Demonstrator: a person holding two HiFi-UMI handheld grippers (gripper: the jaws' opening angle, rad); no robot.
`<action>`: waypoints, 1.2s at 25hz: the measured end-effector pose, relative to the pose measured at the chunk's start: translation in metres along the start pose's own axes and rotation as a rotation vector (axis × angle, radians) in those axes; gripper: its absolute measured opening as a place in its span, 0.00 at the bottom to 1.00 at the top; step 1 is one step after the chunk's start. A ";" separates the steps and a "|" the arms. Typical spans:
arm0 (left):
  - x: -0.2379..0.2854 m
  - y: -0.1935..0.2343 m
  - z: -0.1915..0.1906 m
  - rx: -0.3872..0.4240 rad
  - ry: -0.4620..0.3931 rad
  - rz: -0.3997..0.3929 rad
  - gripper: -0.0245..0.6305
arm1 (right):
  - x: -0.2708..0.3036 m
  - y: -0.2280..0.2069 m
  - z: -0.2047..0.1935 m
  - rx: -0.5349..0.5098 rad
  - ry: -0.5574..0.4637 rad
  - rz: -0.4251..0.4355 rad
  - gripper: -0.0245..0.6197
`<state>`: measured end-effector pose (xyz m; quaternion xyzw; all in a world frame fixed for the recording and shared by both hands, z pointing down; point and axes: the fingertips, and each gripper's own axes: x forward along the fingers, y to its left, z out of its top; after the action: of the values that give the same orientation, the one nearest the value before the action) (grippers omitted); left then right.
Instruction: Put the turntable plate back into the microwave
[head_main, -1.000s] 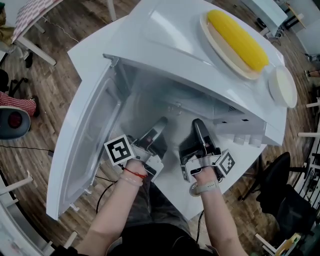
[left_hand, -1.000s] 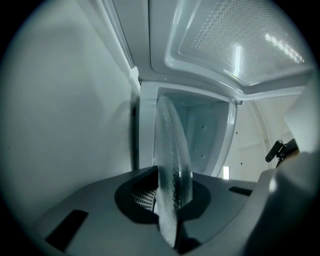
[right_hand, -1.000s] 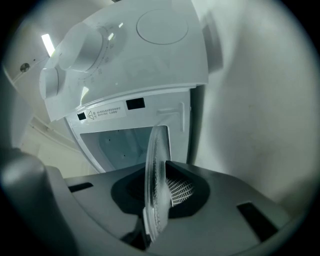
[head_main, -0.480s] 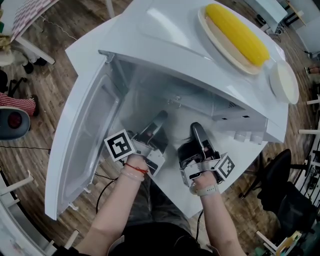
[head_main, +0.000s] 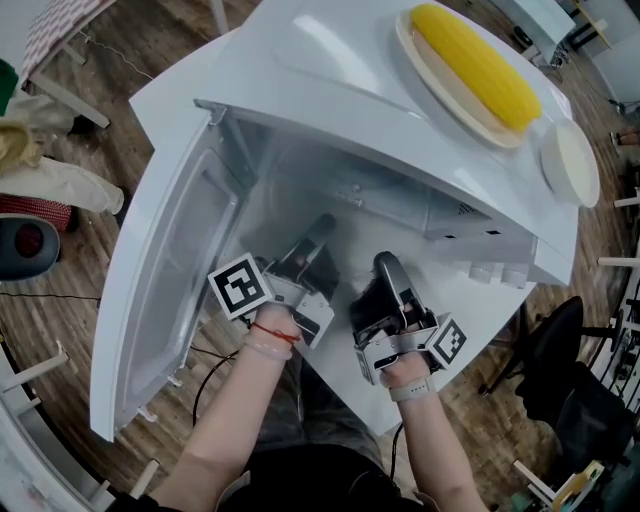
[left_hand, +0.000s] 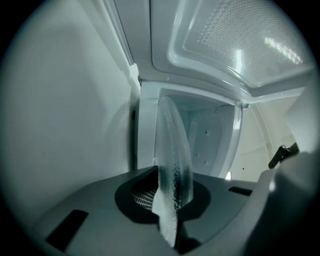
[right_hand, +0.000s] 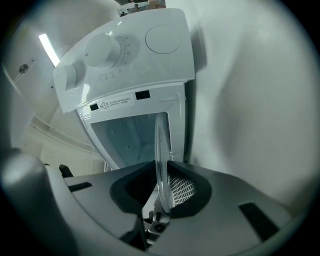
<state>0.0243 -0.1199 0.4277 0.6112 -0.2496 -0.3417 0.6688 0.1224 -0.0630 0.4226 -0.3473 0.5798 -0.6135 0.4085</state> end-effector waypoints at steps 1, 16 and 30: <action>0.001 0.000 0.002 -0.002 -0.004 -0.002 0.09 | 0.000 0.000 -0.001 0.000 0.003 -0.001 0.13; 0.013 0.004 0.009 0.023 -0.006 -0.018 0.09 | 0.011 -0.011 -0.014 0.057 -0.006 -0.039 0.13; 0.014 0.002 0.009 0.017 -0.008 -0.063 0.09 | 0.012 -0.016 -0.014 0.057 -0.024 -0.052 0.13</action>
<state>0.0269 -0.1359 0.4298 0.6230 -0.2357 -0.3631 0.6515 0.1037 -0.0677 0.4370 -0.3579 0.5478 -0.6359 0.4091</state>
